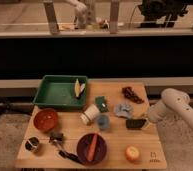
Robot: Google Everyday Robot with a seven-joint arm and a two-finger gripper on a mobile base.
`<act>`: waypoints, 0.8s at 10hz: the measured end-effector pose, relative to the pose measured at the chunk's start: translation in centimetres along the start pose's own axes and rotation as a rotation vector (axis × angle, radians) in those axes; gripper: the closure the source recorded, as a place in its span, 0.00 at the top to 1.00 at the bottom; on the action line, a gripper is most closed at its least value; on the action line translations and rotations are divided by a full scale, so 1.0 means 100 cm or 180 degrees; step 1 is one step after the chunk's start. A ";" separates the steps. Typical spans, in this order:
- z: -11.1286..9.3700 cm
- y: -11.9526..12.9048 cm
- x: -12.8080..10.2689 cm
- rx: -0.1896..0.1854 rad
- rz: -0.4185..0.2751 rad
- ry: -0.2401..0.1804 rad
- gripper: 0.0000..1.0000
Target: Wipe table surface with eraser
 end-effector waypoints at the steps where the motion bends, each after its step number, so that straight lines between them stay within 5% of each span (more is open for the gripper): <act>1: 0.009 -0.002 -0.012 -0.0043 -0.0064 -0.0042 0.00; 5: 0.014 0.030 -0.033 -0.0172 -0.0251 -0.0064 0.00; 8: 0.008 0.053 -0.025 -0.0250 -0.0235 0.0025 0.00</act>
